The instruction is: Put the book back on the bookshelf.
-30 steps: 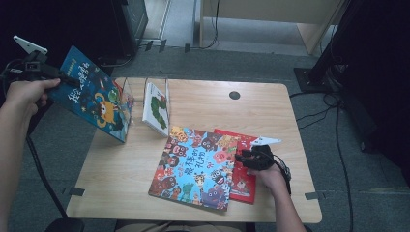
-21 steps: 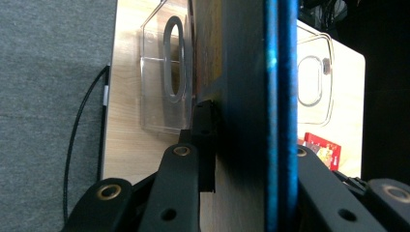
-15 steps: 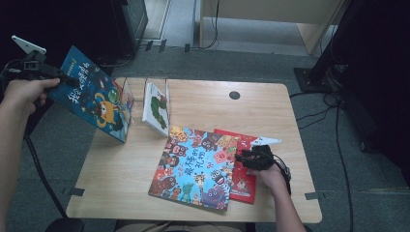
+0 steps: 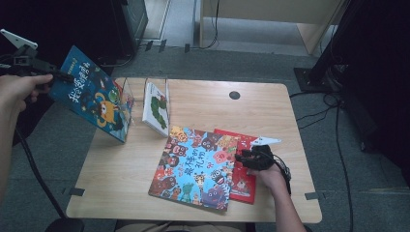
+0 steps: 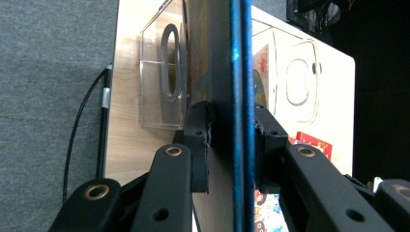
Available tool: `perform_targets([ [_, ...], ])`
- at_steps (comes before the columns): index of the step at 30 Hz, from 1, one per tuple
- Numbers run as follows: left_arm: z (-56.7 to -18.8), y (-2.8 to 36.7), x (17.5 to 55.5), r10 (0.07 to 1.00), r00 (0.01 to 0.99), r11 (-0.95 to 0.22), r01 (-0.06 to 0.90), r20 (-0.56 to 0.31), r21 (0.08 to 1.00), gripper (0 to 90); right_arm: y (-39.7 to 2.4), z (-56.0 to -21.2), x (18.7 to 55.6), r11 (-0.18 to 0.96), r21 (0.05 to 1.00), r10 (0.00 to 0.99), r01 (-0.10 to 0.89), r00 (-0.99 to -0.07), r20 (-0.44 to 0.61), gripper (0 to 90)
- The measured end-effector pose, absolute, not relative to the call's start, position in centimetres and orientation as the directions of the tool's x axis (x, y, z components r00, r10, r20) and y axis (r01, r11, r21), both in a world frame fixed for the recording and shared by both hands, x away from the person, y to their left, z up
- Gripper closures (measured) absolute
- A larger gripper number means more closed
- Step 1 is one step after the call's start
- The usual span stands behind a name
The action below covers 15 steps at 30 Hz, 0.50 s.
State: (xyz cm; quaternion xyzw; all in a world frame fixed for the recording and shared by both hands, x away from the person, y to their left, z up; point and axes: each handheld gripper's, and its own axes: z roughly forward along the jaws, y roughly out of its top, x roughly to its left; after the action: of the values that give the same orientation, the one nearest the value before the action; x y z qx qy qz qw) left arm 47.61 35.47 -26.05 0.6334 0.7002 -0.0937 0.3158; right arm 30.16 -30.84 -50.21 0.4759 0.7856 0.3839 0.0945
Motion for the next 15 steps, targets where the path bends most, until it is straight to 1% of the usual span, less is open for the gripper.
perform_targets([
  [1,-25.9,35.6,47.5,0.827,0.001,0.182,0.946,-0.561,0.270,72.7,-30.8,-50.2,30.2,0.250,0.692,0.821,0.677,-0.527,0.219,57.5],
  [4,-25.5,35.8,47.3,0.827,0.002,0.185,0.943,-0.563,0.276,71.1,-30.9,-50.2,30.3,0.231,0.694,0.824,0.682,-0.516,0.232,51.9],
  [12,-23.8,36.4,46.6,0.832,0.019,0.181,0.936,-0.554,0.303,70.2,-30.9,-50.1,30.4,0.246,0.692,0.829,0.679,-0.518,0.213,48.6],
  [15,-23.2,36.5,46.3,0.844,0.023,0.170,0.936,-0.536,0.309,69.8,-30.9,-50.1,30.5,0.243,0.686,0.834,0.685,-0.509,0.213,43.2],
])
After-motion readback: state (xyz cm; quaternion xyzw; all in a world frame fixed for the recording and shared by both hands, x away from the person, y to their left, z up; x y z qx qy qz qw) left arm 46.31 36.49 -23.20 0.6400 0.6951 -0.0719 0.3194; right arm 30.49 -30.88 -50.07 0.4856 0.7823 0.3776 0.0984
